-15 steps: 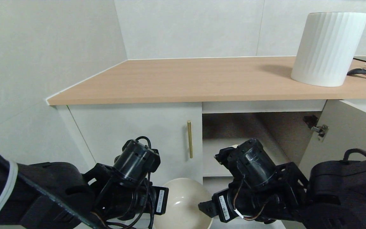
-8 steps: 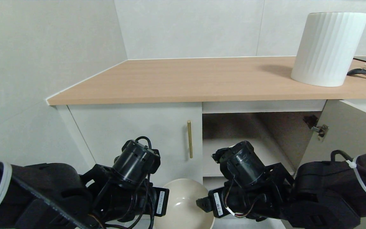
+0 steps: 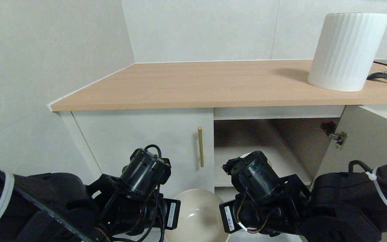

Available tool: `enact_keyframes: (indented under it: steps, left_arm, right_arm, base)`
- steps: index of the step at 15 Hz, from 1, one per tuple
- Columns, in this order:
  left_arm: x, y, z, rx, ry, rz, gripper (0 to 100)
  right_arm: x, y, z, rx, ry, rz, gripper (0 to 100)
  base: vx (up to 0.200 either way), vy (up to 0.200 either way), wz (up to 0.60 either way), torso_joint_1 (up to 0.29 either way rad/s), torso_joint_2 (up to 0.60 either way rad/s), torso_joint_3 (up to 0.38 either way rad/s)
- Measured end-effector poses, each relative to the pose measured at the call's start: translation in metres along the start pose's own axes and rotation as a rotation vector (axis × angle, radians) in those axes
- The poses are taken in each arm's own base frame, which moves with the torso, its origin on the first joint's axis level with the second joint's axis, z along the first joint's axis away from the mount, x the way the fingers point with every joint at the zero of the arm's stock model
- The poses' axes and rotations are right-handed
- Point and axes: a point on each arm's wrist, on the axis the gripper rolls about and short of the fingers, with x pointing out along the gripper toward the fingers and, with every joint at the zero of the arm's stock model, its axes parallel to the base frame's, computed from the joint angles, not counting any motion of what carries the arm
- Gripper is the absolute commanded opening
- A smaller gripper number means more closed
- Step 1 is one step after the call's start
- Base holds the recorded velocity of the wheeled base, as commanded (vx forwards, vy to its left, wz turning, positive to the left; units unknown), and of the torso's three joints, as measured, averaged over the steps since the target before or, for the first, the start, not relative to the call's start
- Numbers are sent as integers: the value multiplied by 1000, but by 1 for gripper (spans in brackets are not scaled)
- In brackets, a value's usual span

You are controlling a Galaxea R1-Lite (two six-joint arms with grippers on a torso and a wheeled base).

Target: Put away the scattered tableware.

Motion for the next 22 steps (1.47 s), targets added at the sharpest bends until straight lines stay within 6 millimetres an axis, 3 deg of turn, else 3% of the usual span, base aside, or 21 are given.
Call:
enact_keyframes:
  steps: [5,6,16,19,22]
  left_arm:
    - [-1,0,0,-1,1,1,0]
    - [-1,0,0,-1,1,1,100]
    - [-2,0,1,0,-7,-1,100]
    - [-3,0,1,-1,-9,-3,100]
    - [-3,0,1,-2,-11,-2,100]
  right_arm:
    - [0,0,0,-2,0,-3,0]
    - [0,0,0,-2,1,-3,0]
    - [3,-3,-5,-19,31,-37,0]
    - [16,-12,-11,-51,63,-166,0]
    - [30,-34,-6,-10,68,-298,0]
  base:
    - [0,0,0,0,0,0]
    - [0,0,0,0,0,0]
    - [0,0,0,0,0,0]
    - [0,0,0,0,0,0]
    - [0,0,0,0,0,0]
